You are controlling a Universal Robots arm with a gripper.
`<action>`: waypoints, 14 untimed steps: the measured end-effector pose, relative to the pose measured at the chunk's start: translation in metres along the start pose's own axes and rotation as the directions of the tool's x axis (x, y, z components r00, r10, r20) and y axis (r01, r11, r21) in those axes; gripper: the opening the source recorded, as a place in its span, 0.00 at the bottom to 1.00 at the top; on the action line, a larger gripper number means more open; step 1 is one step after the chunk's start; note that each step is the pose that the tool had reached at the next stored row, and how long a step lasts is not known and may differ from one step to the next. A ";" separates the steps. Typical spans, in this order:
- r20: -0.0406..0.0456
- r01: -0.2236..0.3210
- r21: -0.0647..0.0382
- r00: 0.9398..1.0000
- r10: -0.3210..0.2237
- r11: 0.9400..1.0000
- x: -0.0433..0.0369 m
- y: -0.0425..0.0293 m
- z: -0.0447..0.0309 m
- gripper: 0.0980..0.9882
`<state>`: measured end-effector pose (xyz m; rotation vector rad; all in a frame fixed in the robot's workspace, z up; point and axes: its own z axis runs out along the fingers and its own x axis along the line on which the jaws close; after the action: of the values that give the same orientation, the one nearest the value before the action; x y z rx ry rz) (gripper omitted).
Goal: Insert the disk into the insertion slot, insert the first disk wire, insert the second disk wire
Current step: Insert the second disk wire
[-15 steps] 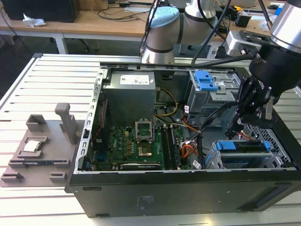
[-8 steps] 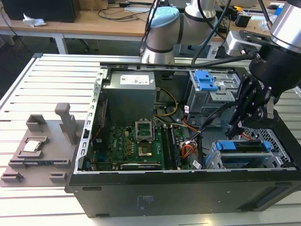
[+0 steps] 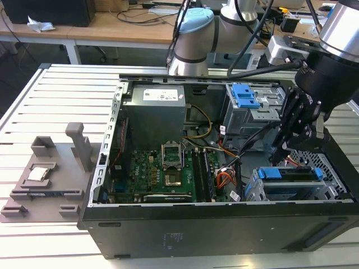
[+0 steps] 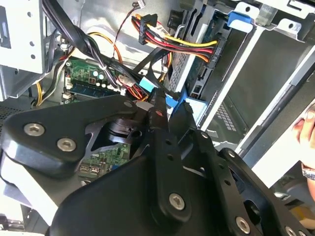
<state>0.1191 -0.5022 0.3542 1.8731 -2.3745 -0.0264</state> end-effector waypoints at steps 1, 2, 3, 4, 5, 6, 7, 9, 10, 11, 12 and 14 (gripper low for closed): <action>0.000 0.000 0.000 1.000 0.000 1.000 -0.0001 0.0000 0.0003 0.23; -0.001 0.000 0.000 1.000 0.000 1.000 -0.0001 -0.0001 0.0009 0.23; -0.004 -0.001 0.001 1.000 0.001 1.000 -0.0002 -0.0002 0.0022 0.23; -0.007 -0.001 0.002 1.000 0.001 1.000 -0.0003 -0.0003 0.0032 0.23; -0.011 -0.001 0.003 1.000 0.001 1.000 -0.0004 -0.0003 0.0042 0.23; -0.019 -0.002 0.005 1.000 0.002 1.000 -0.0005 -0.0005 0.0057 0.23; -0.032 -0.003 0.008 0.999 0.004 1.000 -0.0007 -0.0006 0.0072 0.23; -0.050 -0.005 0.012 0.999 0.006 1.000 -0.0009 -0.0009 0.0101 0.23; -0.053 -0.005 0.013 0.999 0.006 1.000 -0.0010 -0.0010 0.0113 0.23; -0.055 -0.006 0.013 0.998 0.006 1.000 -0.0011 -0.0011 0.0124 0.23; -0.056 -0.006 0.013 0.998 0.006 1.000 -0.0011 -0.0011 0.0131 0.23; -0.057 -0.006 0.014 0.998 0.006 1.000 -0.0011 -0.0011 0.0131 0.23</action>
<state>0.1191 -0.5022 0.3410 1.8469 -2.3488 0.0426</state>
